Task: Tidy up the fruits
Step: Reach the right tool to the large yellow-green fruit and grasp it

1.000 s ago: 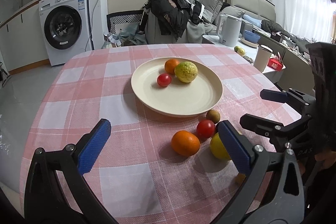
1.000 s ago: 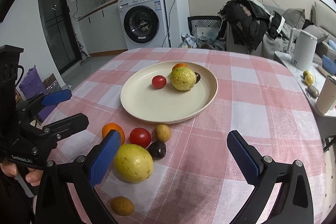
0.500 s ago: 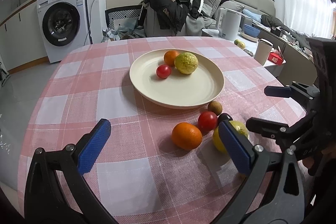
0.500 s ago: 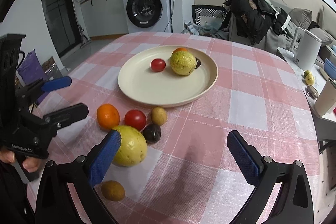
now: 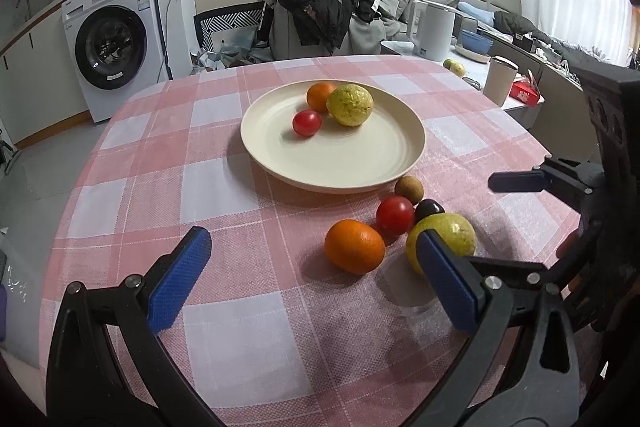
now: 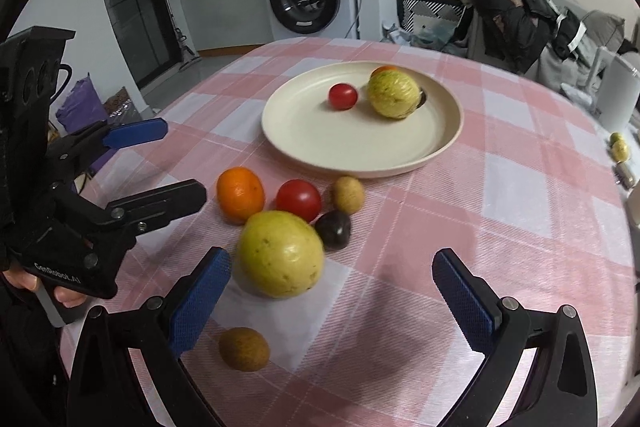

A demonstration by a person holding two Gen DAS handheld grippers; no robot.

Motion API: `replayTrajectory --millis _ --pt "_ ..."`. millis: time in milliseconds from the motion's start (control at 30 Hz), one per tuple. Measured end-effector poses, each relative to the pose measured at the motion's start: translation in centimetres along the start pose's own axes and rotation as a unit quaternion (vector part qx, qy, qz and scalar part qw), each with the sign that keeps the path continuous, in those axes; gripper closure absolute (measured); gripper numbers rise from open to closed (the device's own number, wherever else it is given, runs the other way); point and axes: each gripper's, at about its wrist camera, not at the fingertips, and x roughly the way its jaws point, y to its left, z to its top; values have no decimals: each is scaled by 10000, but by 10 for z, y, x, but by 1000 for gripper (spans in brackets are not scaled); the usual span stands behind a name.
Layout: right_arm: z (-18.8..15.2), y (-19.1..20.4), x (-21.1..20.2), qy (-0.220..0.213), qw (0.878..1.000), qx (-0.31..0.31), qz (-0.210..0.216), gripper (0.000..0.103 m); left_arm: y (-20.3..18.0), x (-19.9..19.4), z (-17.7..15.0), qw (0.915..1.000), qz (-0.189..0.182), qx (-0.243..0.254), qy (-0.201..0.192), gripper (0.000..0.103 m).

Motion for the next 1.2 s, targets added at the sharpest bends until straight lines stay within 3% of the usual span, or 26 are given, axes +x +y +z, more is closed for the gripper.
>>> replayTrajectory --millis 167,300,533,733,967,1200 --pt "-3 -1 10 155 9992 200 309 2 2 2 -1 10000 8 -18 43 1" --pt "-4 3 14 205 9984 210 475 20 4 4 -1 10000 -2 -57 81 1" --pt "-5 11 19 261 9968 175 736 31 6 6 -2 9999 1 -69 122 1" --pt "-4 11 22 229 9970 212 711 37 6 9 -3 9998 10 -78 160 1" --pt "-4 10 23 227 9969 229 723 51 9 13 -4 9997 12 -137 215 1" --pt "-5 12 22 183 9976 132 660 52 9 15 -4 9996 19 -154 230 1"
